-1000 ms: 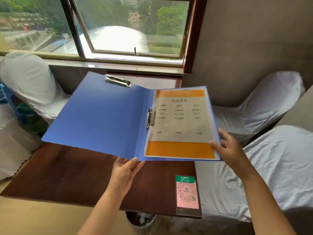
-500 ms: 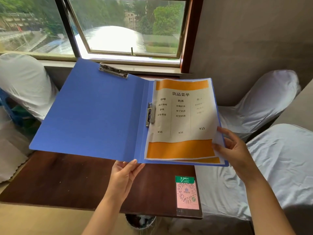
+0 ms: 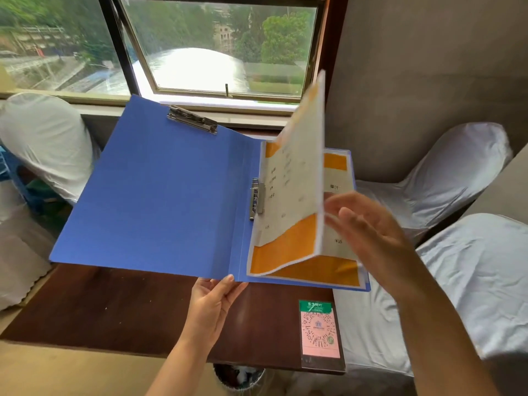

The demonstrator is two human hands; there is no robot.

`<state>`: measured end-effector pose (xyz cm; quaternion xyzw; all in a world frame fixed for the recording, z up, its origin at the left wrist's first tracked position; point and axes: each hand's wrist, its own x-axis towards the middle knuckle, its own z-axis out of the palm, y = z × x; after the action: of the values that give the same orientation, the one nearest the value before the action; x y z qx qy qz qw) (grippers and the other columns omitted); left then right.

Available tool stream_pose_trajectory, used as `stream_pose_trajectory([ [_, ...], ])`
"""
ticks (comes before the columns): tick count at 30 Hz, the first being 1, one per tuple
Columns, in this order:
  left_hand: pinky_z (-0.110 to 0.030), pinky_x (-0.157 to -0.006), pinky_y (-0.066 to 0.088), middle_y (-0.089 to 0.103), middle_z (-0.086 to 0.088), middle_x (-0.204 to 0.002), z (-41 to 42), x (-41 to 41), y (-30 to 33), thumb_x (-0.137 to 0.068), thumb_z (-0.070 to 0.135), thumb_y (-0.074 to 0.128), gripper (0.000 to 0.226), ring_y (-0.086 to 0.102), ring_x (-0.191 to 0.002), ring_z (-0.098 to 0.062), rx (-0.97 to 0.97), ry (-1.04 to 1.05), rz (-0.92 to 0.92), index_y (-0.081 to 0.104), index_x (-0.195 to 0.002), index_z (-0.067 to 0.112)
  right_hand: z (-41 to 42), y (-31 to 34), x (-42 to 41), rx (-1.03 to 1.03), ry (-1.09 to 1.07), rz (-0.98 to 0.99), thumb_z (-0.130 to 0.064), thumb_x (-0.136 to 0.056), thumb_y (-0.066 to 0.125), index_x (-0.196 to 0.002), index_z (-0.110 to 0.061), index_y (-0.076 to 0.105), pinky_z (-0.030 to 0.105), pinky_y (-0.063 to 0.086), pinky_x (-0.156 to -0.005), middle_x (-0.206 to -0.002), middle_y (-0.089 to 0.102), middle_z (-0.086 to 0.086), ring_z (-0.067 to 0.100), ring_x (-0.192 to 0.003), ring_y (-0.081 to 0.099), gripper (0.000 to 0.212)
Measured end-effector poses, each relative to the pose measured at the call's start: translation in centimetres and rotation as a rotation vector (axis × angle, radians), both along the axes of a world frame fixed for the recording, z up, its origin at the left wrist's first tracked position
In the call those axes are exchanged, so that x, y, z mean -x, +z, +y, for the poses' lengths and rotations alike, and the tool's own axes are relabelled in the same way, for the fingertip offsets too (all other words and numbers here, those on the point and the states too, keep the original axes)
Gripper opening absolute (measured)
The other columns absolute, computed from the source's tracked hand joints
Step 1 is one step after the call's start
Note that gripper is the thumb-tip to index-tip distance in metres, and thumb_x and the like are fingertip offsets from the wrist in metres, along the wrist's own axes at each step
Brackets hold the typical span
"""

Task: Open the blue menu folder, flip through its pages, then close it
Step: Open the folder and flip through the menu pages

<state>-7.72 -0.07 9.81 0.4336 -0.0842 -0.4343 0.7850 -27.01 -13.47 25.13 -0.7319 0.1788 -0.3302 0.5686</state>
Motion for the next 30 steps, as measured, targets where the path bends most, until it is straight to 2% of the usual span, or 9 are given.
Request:
stream_pose_trajectory([
  [3,-0.030,-0.062,0.060,0.072,-0.008,-0.072,0.0,0.6,0.0,-0.080,-0.007,0.056,0.022,0.072,-0.071,-0.021,0.049,-0.030,0.019,0.058,-0.098,0.008,1.0,-0.8,-3.1,0.166,-0.084,0.109,-0.044,-0.088,0.045,-0.114,-0.039,0.052,0.026,0.052,-0.089,-0.116,0.054,-0.030,0.008,-0.116,0.052,0.027],
  [7,-0.029,-0.062,0.059,0.072,-0.007,-0.067,0.1,0.8,0.2,-0.077,-0.008,0.056,0.024,0.072,-0.069,-0.020,0.096,-0.050,0.014,0.059,-0.098,0.004,1.3,-4.3,-6.4,0.508,-0.218,0.444,-0.021,-0.093,0.050,-0.138,-0.026,0.033,0.046,0.031,-0.108,-0.149,0.032,0.001,0.021,-0.134,0.029,0.049],
  [10,-0.029,-0.063,0.059,0.072,-0.008,-0.064,0.3,1.0,0.3,-0.077,-0.008,0.055,0.018,0.072,-0.068,-0.020,0.116,-0.064,0.009,0.059,-0.092,0.002,1.8,-5.8,-7.9,0.689,-0.179,0.502,-0.019,-0.090,0.054,-0.139,-0.029,0.031,0.046,0.016,-0.114,-0.154,0.022,0.005,0.022,-0.141,0.017,0.056],
  [13,-0.030,-0.067,0.059,0.075,-0.012,-0.075,0.3,1.4,0.7,-0.074,-0.005,0.057,0.027,0.073,-0.077,-0.023,0.158,-0.080,0.032,0.060,-0.101,0.001,2.7,-6.5,-9.1,0.706,-0.090,0.458,-0.012,-0.087,0.056,-0.139,-0.027,0.033,0.038,0.018,-0.113,-0.154,0.023,0.005,0.022,-0.141,0.019,0.058],
  [17,-0.033,-0.070,0.059,0.075,-0.015,-0.089,0.1,1.9,0.9,-0.075,-0.005,0.055,0.036,0.072,-0.086,-0.028,0.190,-0.095,0.055,0.058,-0.109,0.002,3.1,-7.1,-9.6,0.885,-0.033,0.572,-0.010,-0.085,0.055,-0.132,-0.022,0.044,0.042,0.015,-0.116,-0.150,0.034,0.005,0.020,-0.141,0.022,0.050],
  [20,-0.032,-0.069,0.059,0.075,-0.014,-0.091,0.2,1.9,0.9,-0.074,-0.005,0.056,0.039,0.072,-0.088,-0.028,0.171,-0.092,0.057,0.055,-0.112,0.001,2.9,-6.6,-8.5,0.833,-0.045,0.498,-0.010,-0.083,0.059,-0.129,-0.019,0.048,0.039,0.018,-0.114,-0.146,0.040,0.007,0.022,-0.136,0.032,0.049],
  [24,-0.032,-0.064,0.059,0.076,-0.012,-0.087,0.5,1.5,0.7,-0.072,-0.007,0.056,0.035,0.072,-0.085,-0.027,0.151,-0.078,0.065,0.056,-0.105,0.004,1.2,-5.7,-4.4,0.819,-0.308,0.394,-0.009,-0.076,0.071,-0.124,-0.016,0.054,0.053,0.038,-0.104,-0.134,0.053,0.012,0.029,-0.124,0.048,0.051],
  [27,-0.031,-0.063,0.060,0.076,-0.011,-0.084,0.9,1.2,0.3,-0.070,-0.007,0.057,0.033,0.073,-0.083,-0.027,0.154,-0.067,0.083,0.056,-0.101,0.005,-0.7,-5.8,0.0,0.780,-0.564,0.507,-0.014,-0.074,0.074,-0.128,-0.017,0.049,0.062,0.038,-0.100,-0.138,0.046,0.018,0.035,-0.128,0.041,0.059],
  [30,-0.032,-0.063,0.060,0.076,-0.010,-0.085,0.5,1.3,0.0,-0.070,-0.006,0.057,0.033,0.072,-0.085,-0.027,0.135,-0.075,0.079,0.057,-0.100,0.006,-2.4,-6.6,4.1,0.480,-0.622,0.644,-0.022,-0.077,0.071,-0.139,-0.028,0.029,0.056,0.037,-0.100,-0.149,0.028,0.015,0.034,-0.134,0.030,0.076],
])
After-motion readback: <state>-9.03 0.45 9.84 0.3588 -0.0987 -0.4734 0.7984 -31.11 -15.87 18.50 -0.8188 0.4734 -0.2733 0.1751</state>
